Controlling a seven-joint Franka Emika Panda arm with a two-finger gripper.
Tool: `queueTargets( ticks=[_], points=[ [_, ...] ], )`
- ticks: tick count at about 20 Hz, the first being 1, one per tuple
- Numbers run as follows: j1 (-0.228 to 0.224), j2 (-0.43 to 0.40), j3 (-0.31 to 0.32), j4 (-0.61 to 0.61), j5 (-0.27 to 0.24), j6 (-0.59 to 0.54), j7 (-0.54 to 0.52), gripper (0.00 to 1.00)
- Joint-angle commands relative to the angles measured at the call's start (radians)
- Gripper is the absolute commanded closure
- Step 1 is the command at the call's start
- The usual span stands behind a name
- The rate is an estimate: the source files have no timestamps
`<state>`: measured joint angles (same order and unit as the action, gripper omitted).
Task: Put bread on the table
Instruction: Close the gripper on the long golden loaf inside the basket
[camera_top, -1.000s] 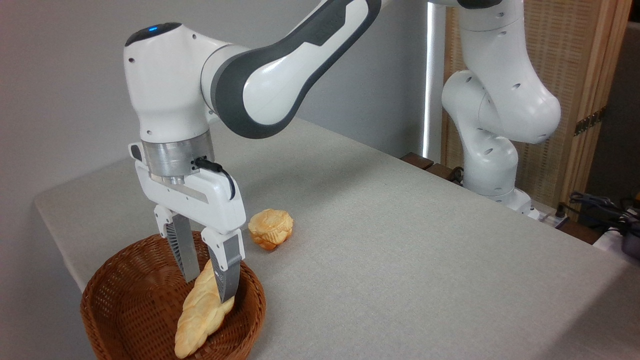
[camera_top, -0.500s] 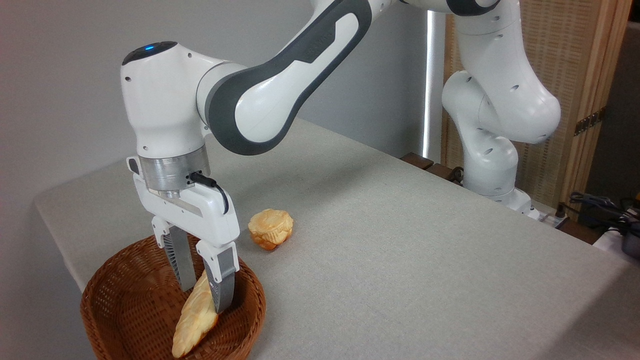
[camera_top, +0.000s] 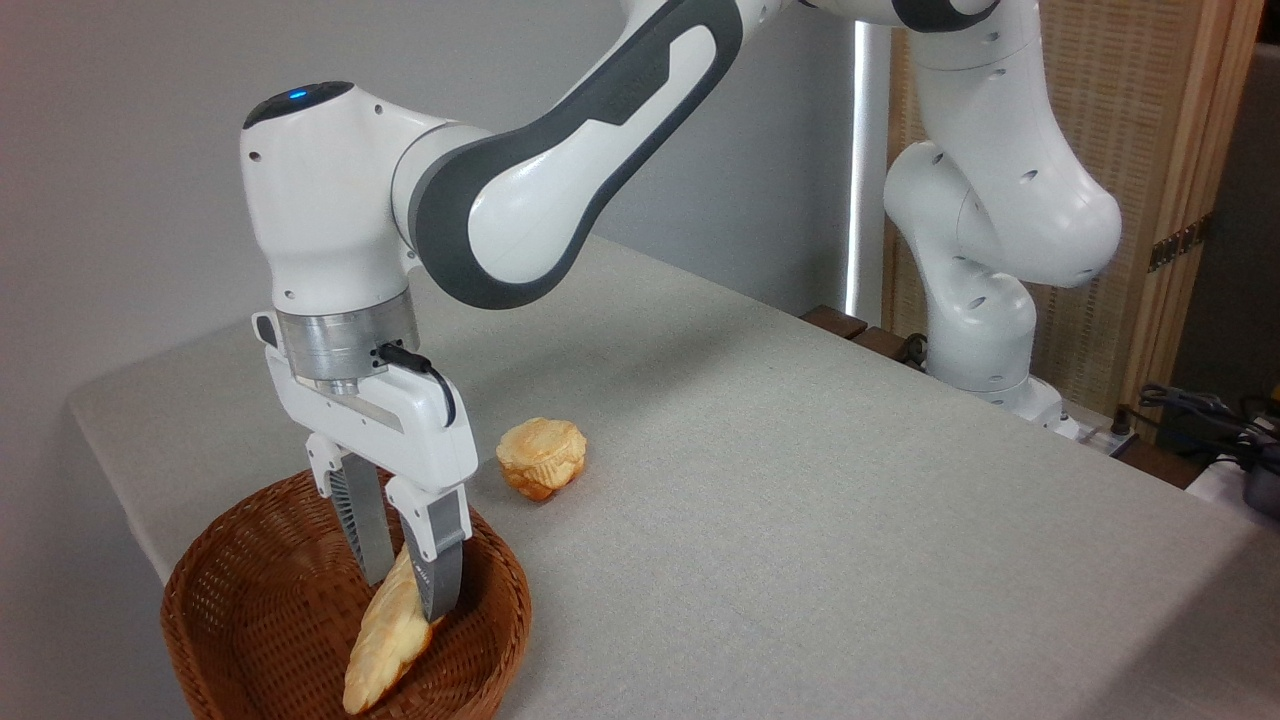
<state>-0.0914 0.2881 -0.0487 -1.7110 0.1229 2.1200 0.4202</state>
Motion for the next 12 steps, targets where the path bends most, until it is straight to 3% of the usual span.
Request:
queueTargets(
  ticks=[1, 12],
  points=[
    [-0.004, 0.014, 0.0, 0.022, 0.02, 0.008, -0.009, 0.67],
    [-0.004, 0.014, 0.0, 0.022, 0.02, 0.009, -0.009, 0.65]
  ],
)
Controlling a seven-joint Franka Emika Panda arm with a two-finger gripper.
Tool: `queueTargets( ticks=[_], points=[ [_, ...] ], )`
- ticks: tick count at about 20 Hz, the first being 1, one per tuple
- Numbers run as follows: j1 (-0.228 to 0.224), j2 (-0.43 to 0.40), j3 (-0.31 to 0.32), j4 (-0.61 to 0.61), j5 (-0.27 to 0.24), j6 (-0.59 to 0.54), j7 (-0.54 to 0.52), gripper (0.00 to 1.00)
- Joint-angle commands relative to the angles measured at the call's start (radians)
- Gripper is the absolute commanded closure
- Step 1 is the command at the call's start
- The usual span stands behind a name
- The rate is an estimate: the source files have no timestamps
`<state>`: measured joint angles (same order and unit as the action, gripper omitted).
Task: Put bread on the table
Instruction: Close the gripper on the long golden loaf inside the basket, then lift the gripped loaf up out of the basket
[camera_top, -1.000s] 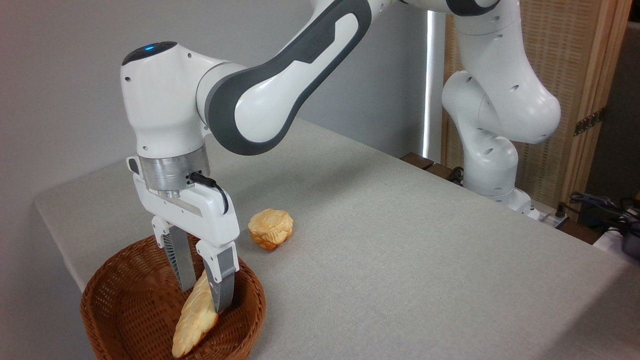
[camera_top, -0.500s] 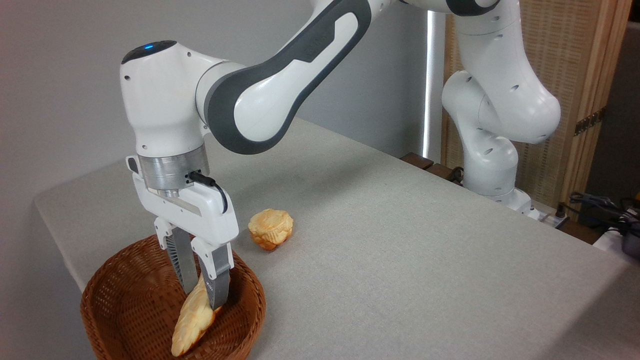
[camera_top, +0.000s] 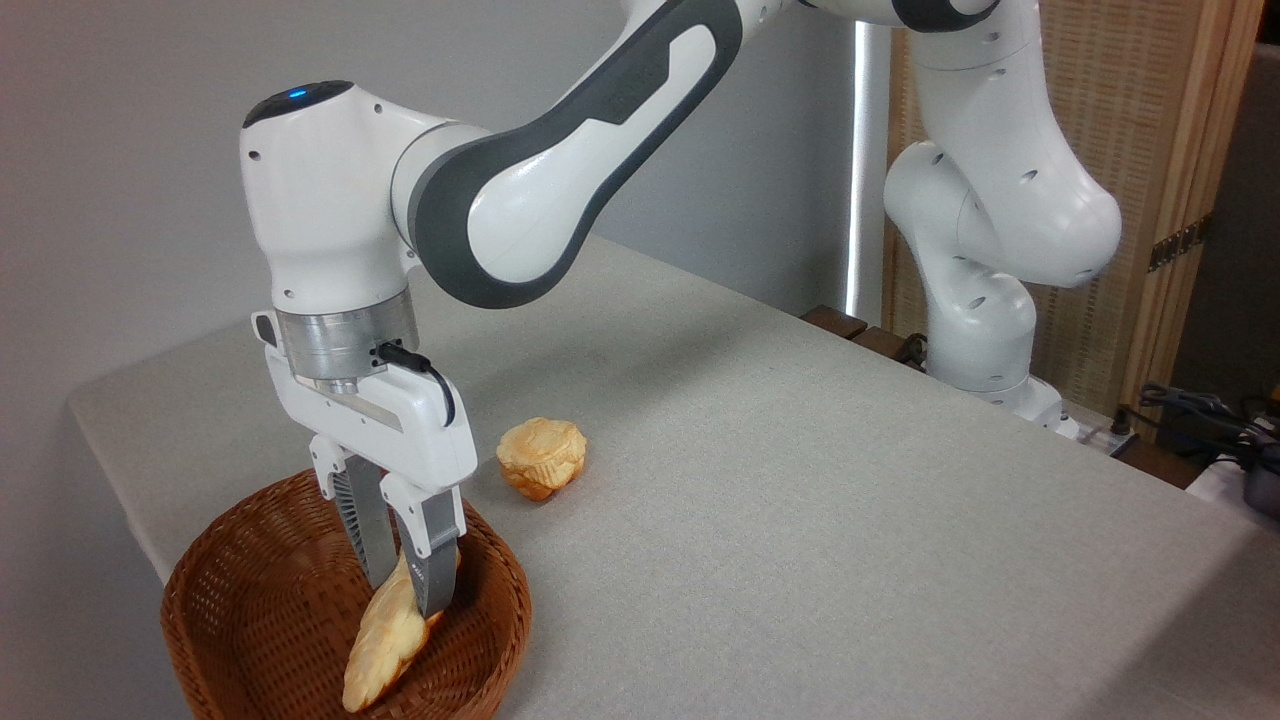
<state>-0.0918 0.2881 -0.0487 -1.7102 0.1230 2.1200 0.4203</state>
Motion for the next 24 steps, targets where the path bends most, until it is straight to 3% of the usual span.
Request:
queueTargets(
  ticks=[1, 24],
  points=[
    [-0.003, 0.013, 0.0, 0.021, 0.02, 0.009, -0.009, 0.65],
    [0.0, -0.003, 0.001, 0.083, 0.006, 0.011, -0.017, 0.66]
  ],
)
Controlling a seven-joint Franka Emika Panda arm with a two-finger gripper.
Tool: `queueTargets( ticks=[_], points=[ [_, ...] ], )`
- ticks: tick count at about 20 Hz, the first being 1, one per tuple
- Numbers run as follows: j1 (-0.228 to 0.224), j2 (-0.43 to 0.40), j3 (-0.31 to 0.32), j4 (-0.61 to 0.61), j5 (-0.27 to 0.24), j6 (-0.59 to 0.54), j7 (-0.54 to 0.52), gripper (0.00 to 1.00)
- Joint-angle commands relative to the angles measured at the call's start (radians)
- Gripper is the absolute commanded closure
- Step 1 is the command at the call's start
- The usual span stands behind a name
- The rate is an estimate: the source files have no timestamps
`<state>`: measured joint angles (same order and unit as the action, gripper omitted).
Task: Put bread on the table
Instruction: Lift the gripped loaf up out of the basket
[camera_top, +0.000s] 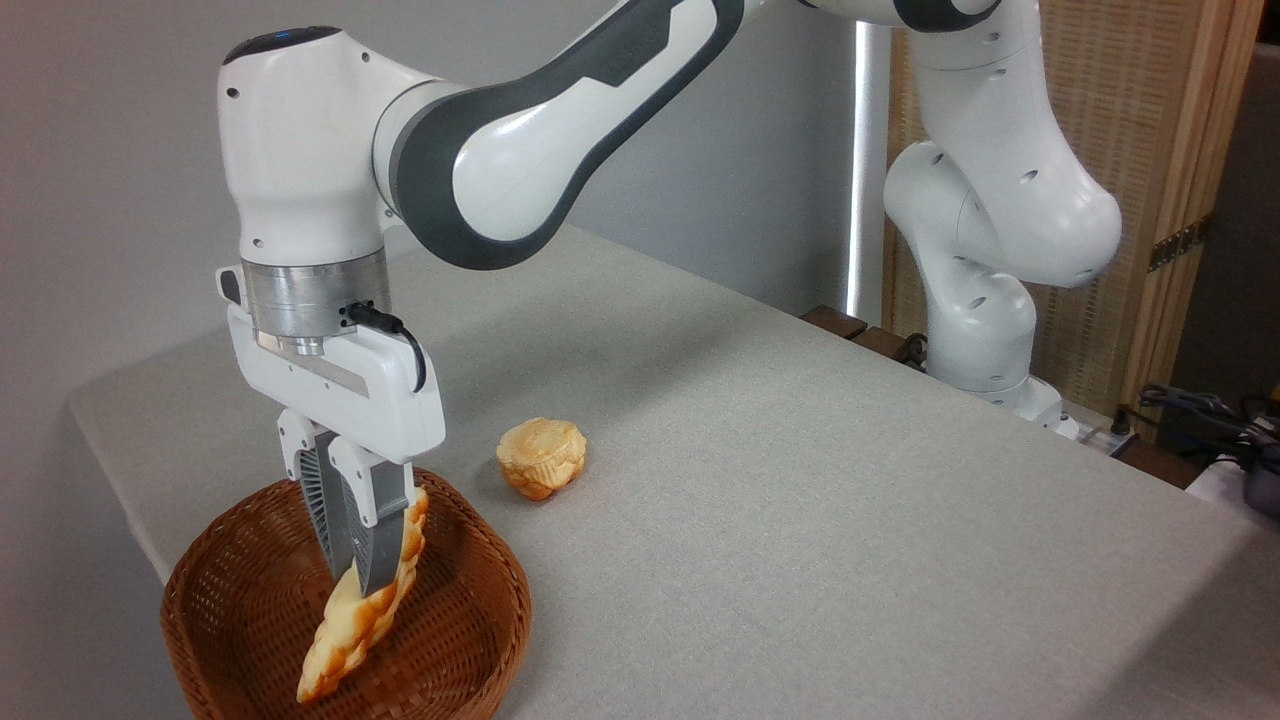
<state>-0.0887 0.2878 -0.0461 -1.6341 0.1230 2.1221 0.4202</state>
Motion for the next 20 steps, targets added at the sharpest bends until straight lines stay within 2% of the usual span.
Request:
queueTargets(
  ticks=[1, 8, 11, 15, 20],
  points=[
    [-0.003, -0.004, -0.003, 0.007, 0.006, 0.007, -0.017, 0.66],
    [-0.003, -0.058, -0.005, 0.003, -0.013, -0.004, -0.015, 0.66],
    [-0.003, -0.097, 0.003, -0.006, -0.039, -0.007, -0.011, 0.66],
    [-0.003, -0.18, 0.005, -0.047, -0.043, -0.057, -0.003, 0.66],
    [-0.003, -0.3, 0.005, -0.174, -0.06, -0.07, 0.018, 0.66]
  ],
)
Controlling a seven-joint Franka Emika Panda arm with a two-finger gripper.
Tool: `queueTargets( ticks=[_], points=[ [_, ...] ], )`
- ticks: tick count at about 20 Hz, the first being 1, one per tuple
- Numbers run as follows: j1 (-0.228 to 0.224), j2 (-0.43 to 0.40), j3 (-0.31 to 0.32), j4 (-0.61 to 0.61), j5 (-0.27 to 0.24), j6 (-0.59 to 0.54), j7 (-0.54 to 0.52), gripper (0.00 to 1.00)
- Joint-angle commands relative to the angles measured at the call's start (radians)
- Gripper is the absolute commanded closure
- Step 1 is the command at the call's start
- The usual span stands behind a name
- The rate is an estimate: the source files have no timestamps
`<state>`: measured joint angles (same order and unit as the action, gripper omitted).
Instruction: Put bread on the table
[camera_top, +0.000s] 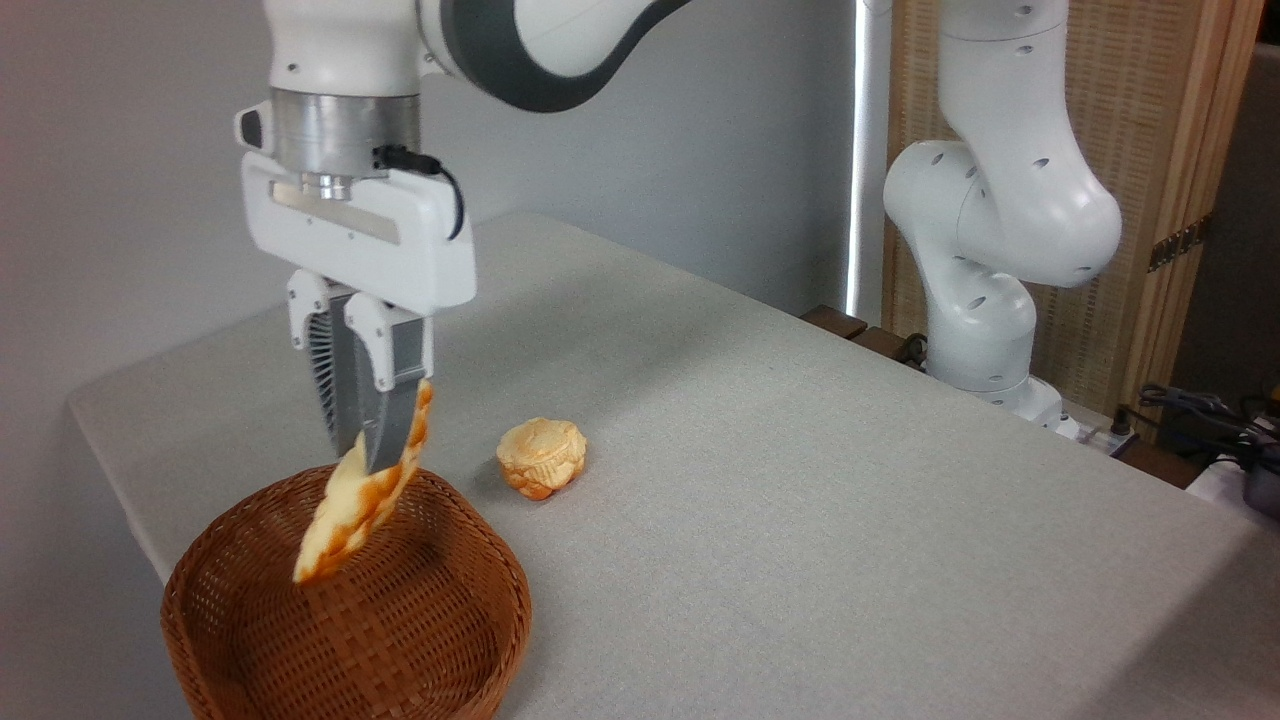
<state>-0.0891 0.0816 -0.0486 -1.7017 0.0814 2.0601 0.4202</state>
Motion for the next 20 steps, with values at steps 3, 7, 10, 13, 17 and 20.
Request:
queueTargets(
  ticks=[3, 7, 10, 13, 17, 20],
  points=[
    [-0.003, -0.193, 0.012, -0.223, -0.02, -0.073, 0.081, 0.66],
    [-0.008, -0.312, 0.039, -0.349, -0.02, -0.147, 0.207, 0.64],
    [-0.006, -0.321, 0.044, -0.368, -0.02, -0.257, 0.323, 0.6],
    [-0.006, -0.31, 0.046, -0.366, -0.02, -0.27, 0.338, 0.45],
    [-0.014, -0.289, 0.044, -0.366, -0.026, -0.242, 0.336, 0.37],
    [-0.026, -0.281, 0.044, -0.365, -0.032, -0.204, 0.336, 0.36]
  ],
)
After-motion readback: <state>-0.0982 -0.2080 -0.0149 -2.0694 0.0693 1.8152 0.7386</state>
